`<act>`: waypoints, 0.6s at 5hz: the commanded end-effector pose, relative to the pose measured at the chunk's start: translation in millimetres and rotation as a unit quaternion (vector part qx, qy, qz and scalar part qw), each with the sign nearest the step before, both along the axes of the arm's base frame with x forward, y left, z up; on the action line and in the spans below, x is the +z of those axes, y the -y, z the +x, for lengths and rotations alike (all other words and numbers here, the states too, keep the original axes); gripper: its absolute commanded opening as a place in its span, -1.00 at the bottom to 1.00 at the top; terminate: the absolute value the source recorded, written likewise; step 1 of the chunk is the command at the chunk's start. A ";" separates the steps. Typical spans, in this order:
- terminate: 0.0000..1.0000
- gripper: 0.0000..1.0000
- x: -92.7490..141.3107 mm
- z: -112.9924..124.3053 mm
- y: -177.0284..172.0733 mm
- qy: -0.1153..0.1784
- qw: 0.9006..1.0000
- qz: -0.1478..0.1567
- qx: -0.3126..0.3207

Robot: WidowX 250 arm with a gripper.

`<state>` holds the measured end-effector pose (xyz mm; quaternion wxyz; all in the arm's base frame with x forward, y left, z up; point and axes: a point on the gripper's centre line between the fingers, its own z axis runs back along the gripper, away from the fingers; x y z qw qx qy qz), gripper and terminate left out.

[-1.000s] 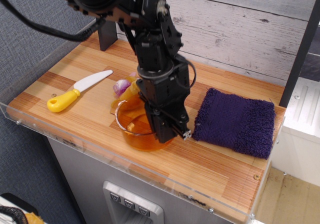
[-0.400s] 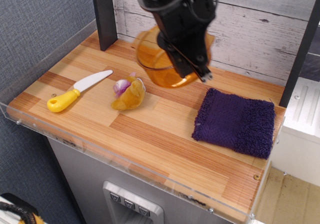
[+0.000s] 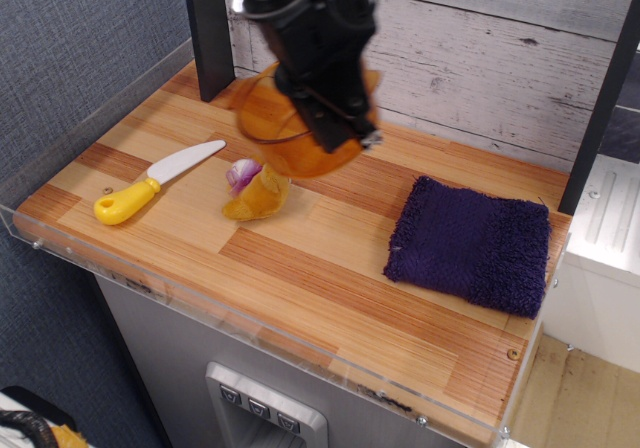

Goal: Place the orange pot behind the croissant

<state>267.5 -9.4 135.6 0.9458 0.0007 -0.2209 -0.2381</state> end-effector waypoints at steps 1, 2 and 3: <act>-1.00 -1.00 -11.2 -12.3 -34.7 -0.001 0.998 0.009 0.059; -1.00 -1.00 -18.2 -9.9 -49.5 -0.008 0.997 0.016 0.076; -1.00 -1.00 -20.8 2.8 -51.7 0.002 0.997 0.018 0.076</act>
